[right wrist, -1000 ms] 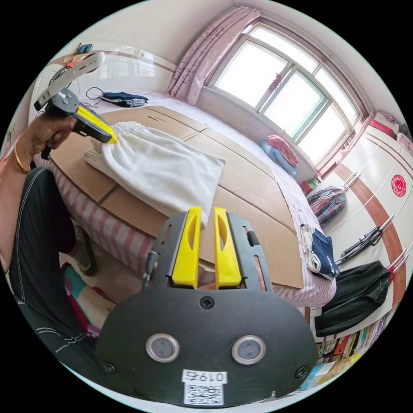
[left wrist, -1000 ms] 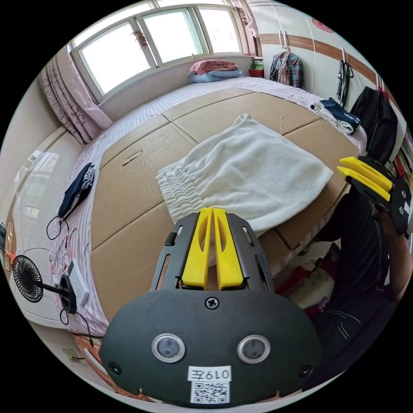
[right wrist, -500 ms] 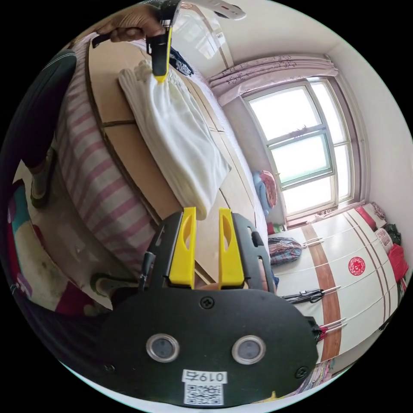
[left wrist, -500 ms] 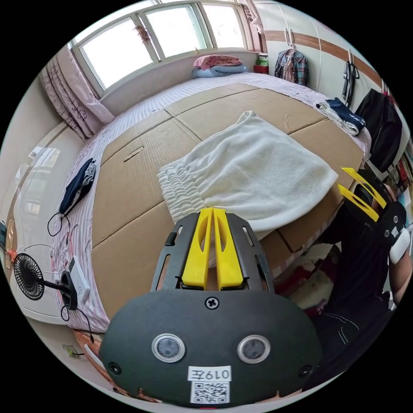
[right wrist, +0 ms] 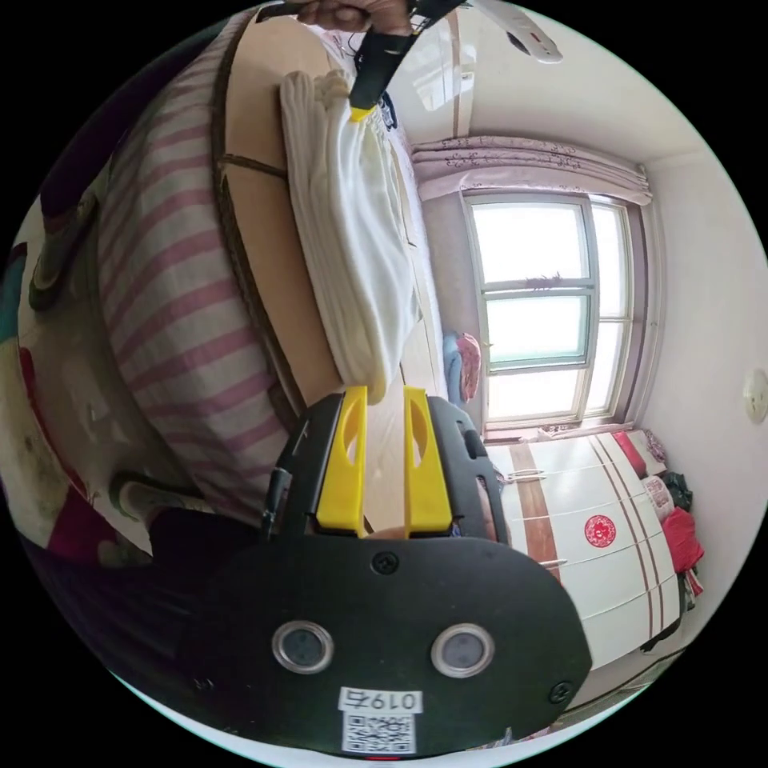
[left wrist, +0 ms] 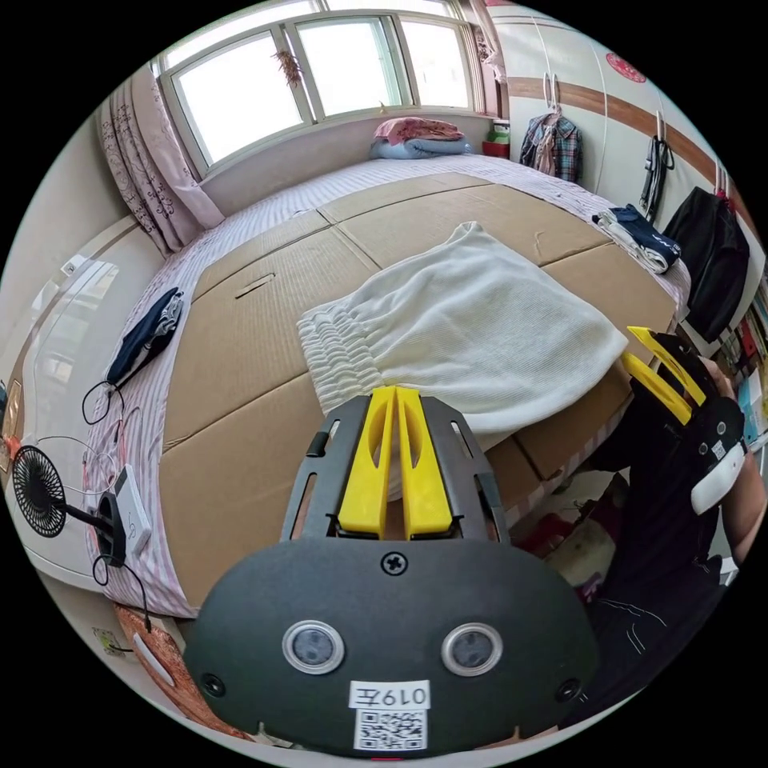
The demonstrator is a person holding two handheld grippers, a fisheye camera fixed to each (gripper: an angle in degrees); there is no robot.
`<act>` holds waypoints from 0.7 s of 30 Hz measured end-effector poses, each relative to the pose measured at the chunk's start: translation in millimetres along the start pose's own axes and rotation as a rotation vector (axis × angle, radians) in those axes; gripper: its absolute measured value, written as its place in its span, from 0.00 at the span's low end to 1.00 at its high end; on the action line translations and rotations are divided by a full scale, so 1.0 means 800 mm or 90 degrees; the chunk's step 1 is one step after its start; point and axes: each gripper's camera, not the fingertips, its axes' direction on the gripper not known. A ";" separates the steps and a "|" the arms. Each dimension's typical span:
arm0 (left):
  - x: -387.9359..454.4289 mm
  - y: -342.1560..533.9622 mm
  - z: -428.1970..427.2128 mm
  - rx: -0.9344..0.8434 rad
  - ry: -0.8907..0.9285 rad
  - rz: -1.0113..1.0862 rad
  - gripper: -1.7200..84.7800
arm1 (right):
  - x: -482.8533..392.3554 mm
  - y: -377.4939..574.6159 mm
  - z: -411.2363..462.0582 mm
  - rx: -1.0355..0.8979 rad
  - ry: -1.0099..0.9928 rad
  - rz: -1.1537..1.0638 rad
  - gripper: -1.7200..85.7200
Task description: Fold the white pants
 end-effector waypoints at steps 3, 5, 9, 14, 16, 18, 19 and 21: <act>0.014 0.001 -0.007 0.009 0.001 -0.004 0.03 | 0.012 -0.009 -0.007 0.003 -0.005 0.031 0.11; 0.022 0.002 -0.011 0.013 0.002 -0.006 0.03 | 0.011 -0.020 -0.010 -0.005 0.002 0.028 0.11; 0.045 0.002 -0.020 0.017 -0.004 -0.003 0.03 | -0.002 -0.029 0.003 -0.049 0.042 -0.005 0.09; 0.077 -0.001 -0.030 0.012 -0.024 0.013 0.03 | 0.012 -0.020 -0.014 -0.052 0.038 0.014 0.06; 0.089 -0.002 -0.034 0.008 -0.036 0.020 0.03 | 0.016 -0.014 -0.019 -0.053 0.023 0.018 0.05; 0.104 -0.003 -0.036 0.008 -0.045 0.021 0.03 | 0.010 -0.010 -0.018 -0.055 0.015 0.011 0.05; 0.108 -0.003 -0.037 0.008 -0.045 0.020 0.03 | 0.001 -0.008 -0.016 -0.058 0.014 -0.008 0.05; 0.123 -0.003 -0.041 0.010 -0.042 0.019 0.03 | -0.010 -0.002 -0.016 -0.045 0.025 -0.012 0.05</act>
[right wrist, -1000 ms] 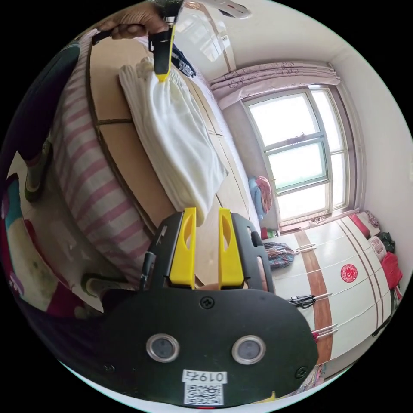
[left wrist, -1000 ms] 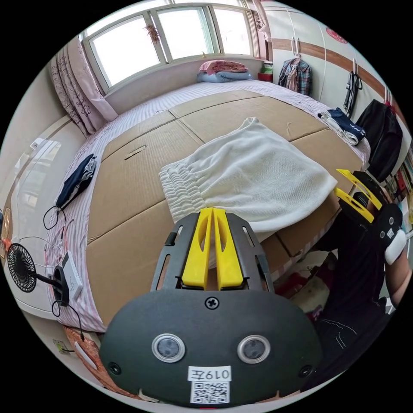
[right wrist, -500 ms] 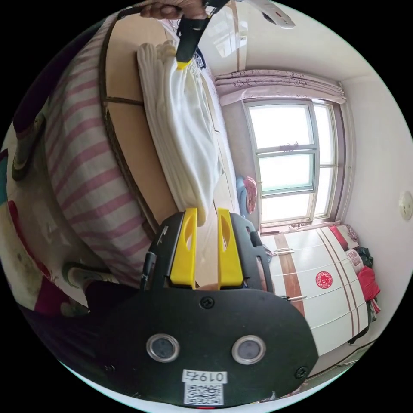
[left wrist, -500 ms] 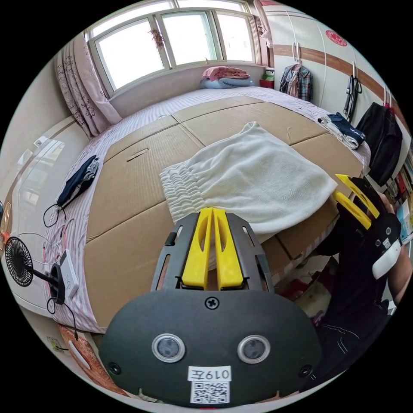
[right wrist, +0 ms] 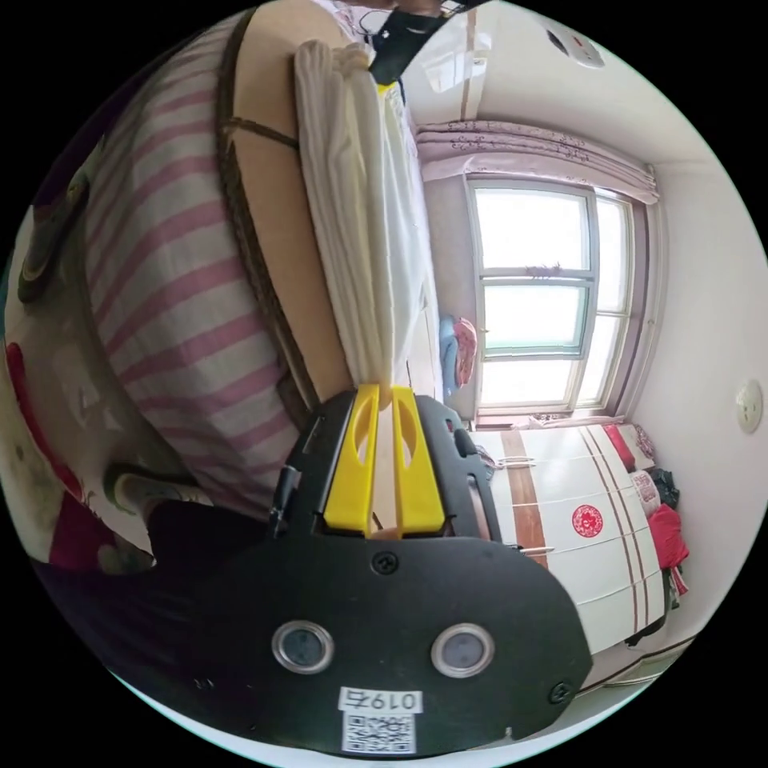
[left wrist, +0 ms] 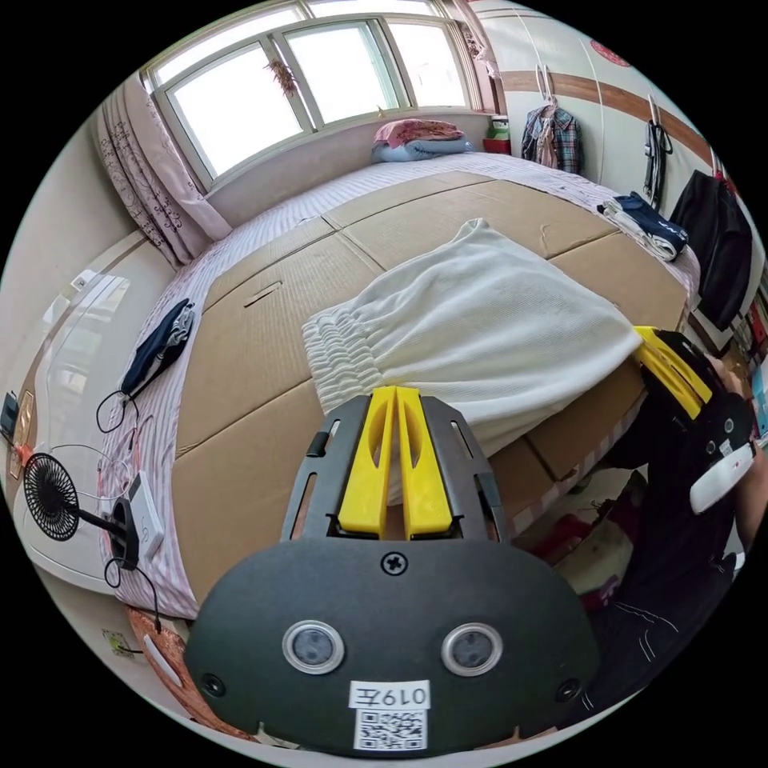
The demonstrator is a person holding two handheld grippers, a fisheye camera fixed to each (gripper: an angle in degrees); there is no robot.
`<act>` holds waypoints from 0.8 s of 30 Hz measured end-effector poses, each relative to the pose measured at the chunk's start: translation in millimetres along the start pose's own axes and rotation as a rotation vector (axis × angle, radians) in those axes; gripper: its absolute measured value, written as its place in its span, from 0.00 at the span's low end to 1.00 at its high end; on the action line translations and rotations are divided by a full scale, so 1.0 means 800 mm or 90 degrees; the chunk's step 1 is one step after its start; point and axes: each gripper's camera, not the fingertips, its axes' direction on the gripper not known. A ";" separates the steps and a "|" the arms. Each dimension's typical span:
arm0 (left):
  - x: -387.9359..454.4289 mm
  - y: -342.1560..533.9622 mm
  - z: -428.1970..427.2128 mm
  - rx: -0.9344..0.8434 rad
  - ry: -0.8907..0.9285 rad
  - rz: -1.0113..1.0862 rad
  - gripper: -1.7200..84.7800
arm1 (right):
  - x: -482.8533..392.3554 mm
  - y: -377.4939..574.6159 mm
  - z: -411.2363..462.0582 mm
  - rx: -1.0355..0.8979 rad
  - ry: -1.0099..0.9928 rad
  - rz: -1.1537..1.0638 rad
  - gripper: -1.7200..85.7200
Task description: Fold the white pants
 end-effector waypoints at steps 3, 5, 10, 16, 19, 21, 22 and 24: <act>0.017 0.002 -0.007 0.011 0.014 -0.008 0.03 | 0.016 0.012 -0.007 0.027 -0.044 0.061 0.05; 0.031 0.004 -0.015 0.027 0.013 0.002 0.03 | 0.035 0.017 -0.010 0.037 -0.095 0.100 0.05; 0.105 0.018 -0.086 0.142 -0.006 0.089 0.03 | 0.038 0.021 -0.022 0.048 -0.093 0.112 0.05; 0.272 0.036 -0.103 0.171 -0.078 0.340 0.03 | 0.017 0.023 -0.043 0.049 -0.040 0.102 0.06; 0.332 0.041 -0.085 0.143 -0.134 0.425 0.03 | 0.017 0.030 -0.054 0.060 -0.043 0.110 0.06; 0.360 0.042 -0.084 0.139 -0.119 0.450 0.03 | 0.018 0.034 -0.061 0.065 -0.051 0.117 0.06; 0.365 0.041 -0.084 0.136 -0.115 0.451 0.03 | 0.018 0.035 -0.065 0.066 -0.051 0.118 0.06; 0.384 0.035 -0.079 0.117 -0.157 0.444 0.03 | 0.017 0.035 -0.071 0.066 -0.049 0.118 0.06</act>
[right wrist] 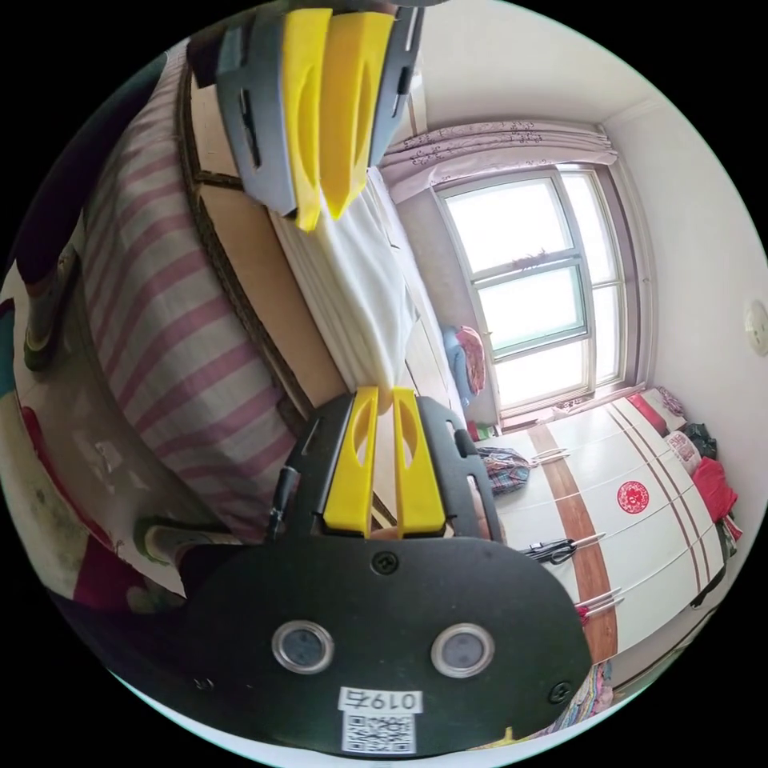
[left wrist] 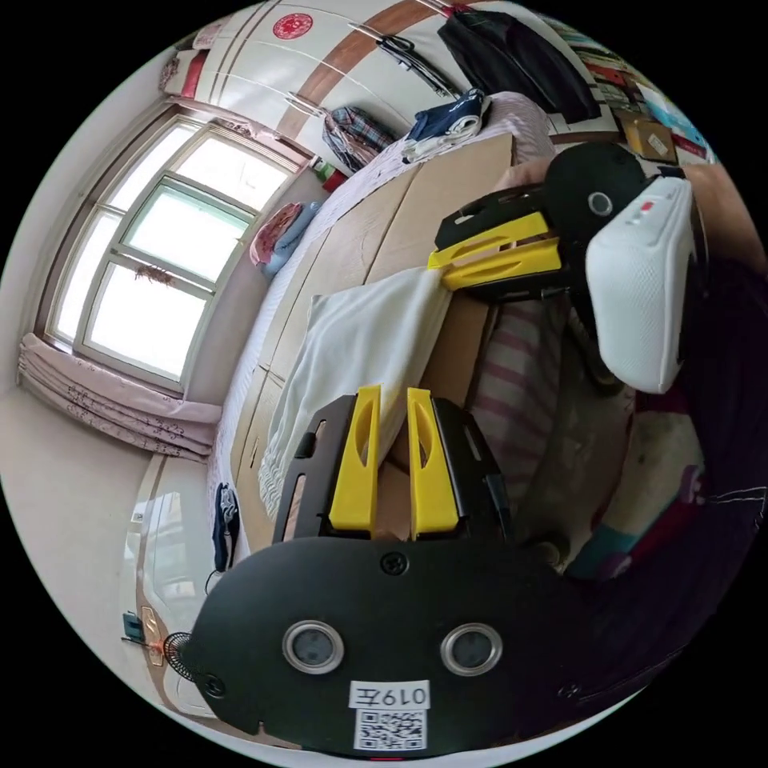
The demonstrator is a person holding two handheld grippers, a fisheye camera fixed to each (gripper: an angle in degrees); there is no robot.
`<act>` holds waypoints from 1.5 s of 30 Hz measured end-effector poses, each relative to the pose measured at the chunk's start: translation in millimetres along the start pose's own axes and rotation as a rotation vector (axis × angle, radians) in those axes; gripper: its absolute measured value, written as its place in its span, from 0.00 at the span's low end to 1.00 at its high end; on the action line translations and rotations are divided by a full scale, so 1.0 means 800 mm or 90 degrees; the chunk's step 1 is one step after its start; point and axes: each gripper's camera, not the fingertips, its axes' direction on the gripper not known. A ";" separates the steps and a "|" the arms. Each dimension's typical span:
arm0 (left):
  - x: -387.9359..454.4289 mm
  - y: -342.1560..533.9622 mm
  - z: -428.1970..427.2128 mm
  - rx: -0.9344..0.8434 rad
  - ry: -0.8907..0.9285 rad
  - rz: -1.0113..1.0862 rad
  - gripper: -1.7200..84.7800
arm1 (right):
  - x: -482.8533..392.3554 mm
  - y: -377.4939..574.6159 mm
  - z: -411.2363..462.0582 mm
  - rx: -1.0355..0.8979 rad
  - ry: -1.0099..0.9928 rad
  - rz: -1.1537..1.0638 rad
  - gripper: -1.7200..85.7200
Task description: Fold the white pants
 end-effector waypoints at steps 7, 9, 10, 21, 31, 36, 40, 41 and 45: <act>0.005 -0.026 -0.013 0.010 -0.017 -0.057 0.03 | -0.001 0.003 -0.031 0.007 -0.004 0.005 0.06; 0.020 -0.035 -0.015 0.012 -0.053 -0.052 0.03 | -0.003 0.003 -0.039 0.007 -0.003 0.003 0.06; 0.026 -0.038 -0.015 0.012 -0.066 -0.048 0.03 | -0.002 0.004 -0.043 0.006 -0.005 0.005 0.06; 0.085 -0.063 -0.008 -0.044 -0.064 -0.019 0.03 | 0.012 0.011 -0.085 0.007 -0.049 0.026 0.06; 0.117 -0.064 -0.032 0.009 -0.051 -0.020 0.04 | 0.042 0.021 -0.131 0.030 -0.078 0.085 0.06; 0.138 -0.075 -0.048 0.059 -0.056 -0.026 0.07 | 0.052 0.022 -0.150 0.040 -0.072 0.099 0.06; 0.156 -0.092 -0.042 0.061 -0.074 -0.006 0.08 | 0.074 0.029 -0.161 0.050 -0.108 0.138 0.06; 0.159 -0.096 -0.039 0.068 -0.072 -0.011 0.08 | 0.077 0.031 -0.161 0.046 -0.119 0.139 0.06; 0.162 -0.104 -0.036 0.092 -0.050 -0.027 0.08 | 0.087 0.035 -0.167 0.050 -0.129 0.146 0.06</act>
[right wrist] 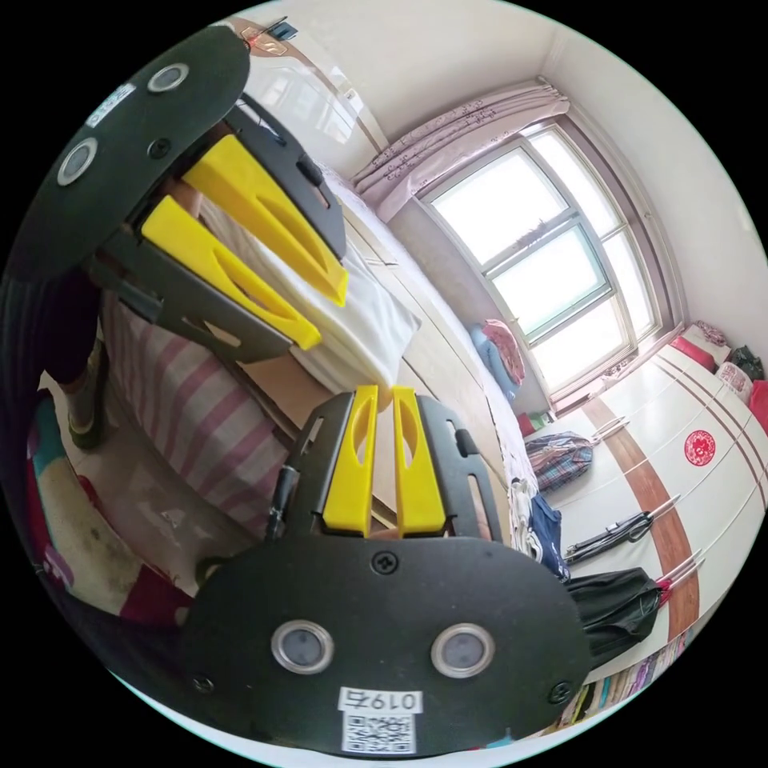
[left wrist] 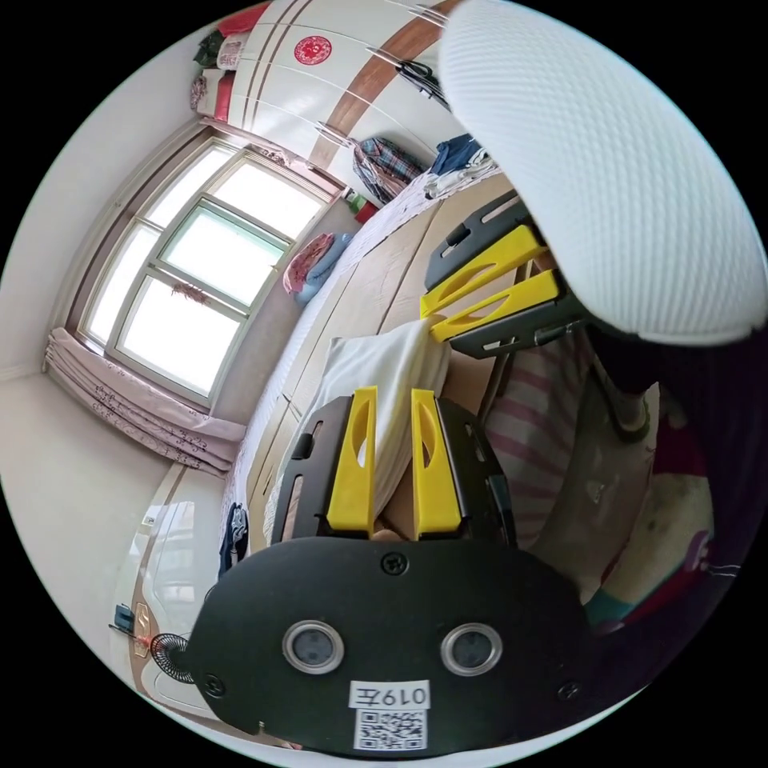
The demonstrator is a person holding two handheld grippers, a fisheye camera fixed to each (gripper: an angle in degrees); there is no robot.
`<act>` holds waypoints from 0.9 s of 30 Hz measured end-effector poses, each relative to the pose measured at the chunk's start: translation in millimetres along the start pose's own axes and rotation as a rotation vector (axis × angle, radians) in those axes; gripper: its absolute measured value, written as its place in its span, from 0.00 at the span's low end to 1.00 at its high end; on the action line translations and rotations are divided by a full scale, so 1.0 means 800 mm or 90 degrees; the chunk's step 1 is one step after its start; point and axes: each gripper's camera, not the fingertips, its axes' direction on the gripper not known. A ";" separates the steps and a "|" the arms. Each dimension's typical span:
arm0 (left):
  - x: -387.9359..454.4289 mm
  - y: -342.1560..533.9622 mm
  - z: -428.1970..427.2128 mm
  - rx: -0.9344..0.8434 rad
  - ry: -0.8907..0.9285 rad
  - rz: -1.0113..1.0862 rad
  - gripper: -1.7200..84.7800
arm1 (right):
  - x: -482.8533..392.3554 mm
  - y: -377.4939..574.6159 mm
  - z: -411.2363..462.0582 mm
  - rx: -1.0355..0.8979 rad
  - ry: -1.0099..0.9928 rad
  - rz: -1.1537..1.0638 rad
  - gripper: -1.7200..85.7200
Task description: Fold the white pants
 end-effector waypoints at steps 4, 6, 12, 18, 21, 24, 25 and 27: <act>0.005 0.003 0.008 -0.003 0.024 0.007 0.09 | 0.011 0.003 -0.015 0.034 0.004 0.010 0.06; 0.006 0.008 0.013 0.004 0.032 0.011 0.09 | 0.018 0.005 -0.017 0.036 -0.009 0.018 0.06; 0.016 0.006 0.020 0.010 0.005 0.053 0.09 | 0.040 0.009 -0.019 0.040 -0.041 0.041 0.06; 0.029 0.007 0.032 -0.016 -0.011 0.093 0.08 | 0.057 0.010 -0.012 0.042 -0.058 0.058 0.06; 0.040 0.011 0.036 -0.026 -0.039 0.131 0.06 | 0.062 0.010 -0.005 0.037 -0.062 0.053 0.06; 0.056 0.016 0.038 -0.034 -0.081 0.182 0.04 | 0.058 0.011 0.002 0.033 -0.042 0.022 0.06; 0.058 0.017 0.038 -0.033 -0.088 0.190 0.04 | 0.054 0.011 0.005 0.032 -0.028 0.007 0.06; 0.061 0.021 0.038 -0.029 -0.100 0.195 0.04 | 0.050 0.010 0.011 0.031 -0.007 -0.012 0.06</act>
